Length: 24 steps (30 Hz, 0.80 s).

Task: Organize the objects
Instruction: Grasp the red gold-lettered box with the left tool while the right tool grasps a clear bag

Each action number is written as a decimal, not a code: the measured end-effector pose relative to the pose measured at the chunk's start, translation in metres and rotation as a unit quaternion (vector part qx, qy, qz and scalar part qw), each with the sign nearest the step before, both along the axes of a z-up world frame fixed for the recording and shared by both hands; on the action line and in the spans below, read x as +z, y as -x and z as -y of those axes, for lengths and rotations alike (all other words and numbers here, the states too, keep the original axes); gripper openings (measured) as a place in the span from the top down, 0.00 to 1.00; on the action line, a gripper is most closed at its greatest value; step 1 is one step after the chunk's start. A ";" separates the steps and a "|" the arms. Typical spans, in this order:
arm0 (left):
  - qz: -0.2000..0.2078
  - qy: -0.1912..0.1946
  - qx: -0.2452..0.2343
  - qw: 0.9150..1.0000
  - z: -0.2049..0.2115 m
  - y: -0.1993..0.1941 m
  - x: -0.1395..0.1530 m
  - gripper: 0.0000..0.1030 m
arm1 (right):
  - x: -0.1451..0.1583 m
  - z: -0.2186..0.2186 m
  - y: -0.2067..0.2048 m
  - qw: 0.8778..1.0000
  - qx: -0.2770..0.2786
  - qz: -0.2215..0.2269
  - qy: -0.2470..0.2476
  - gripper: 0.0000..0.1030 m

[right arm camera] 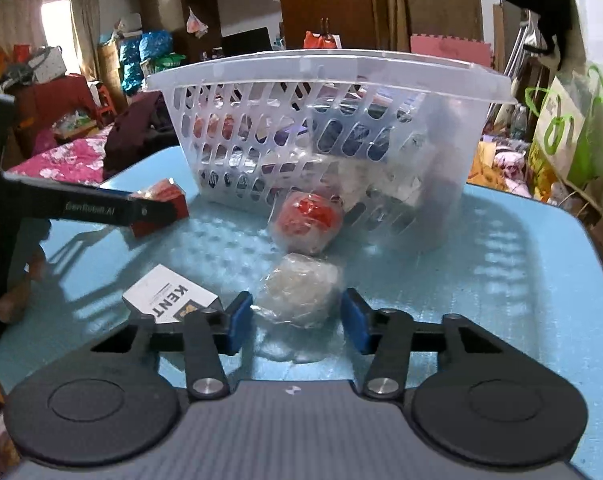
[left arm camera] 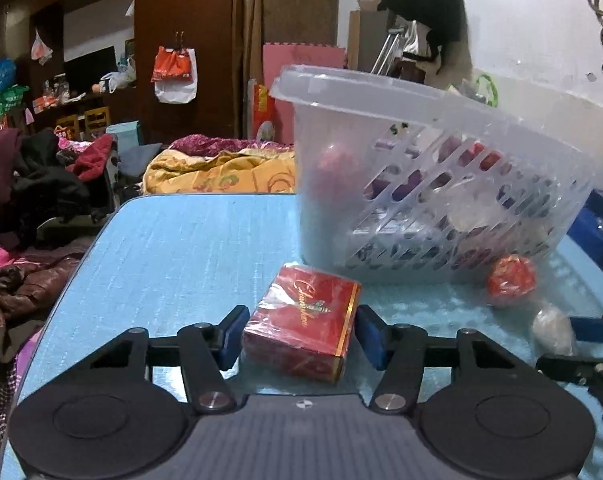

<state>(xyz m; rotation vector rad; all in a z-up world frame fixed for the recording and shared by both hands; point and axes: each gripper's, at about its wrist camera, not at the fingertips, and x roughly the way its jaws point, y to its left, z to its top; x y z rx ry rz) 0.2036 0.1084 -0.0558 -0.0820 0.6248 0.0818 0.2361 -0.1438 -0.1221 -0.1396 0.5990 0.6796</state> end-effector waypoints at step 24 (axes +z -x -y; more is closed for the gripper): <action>0.176 0.064 -0.081 0.979 0.011 0.053 0.012 0.41 | 0.005 0.023 0.004 0.996 -0.013 0.025 -0.086 0.56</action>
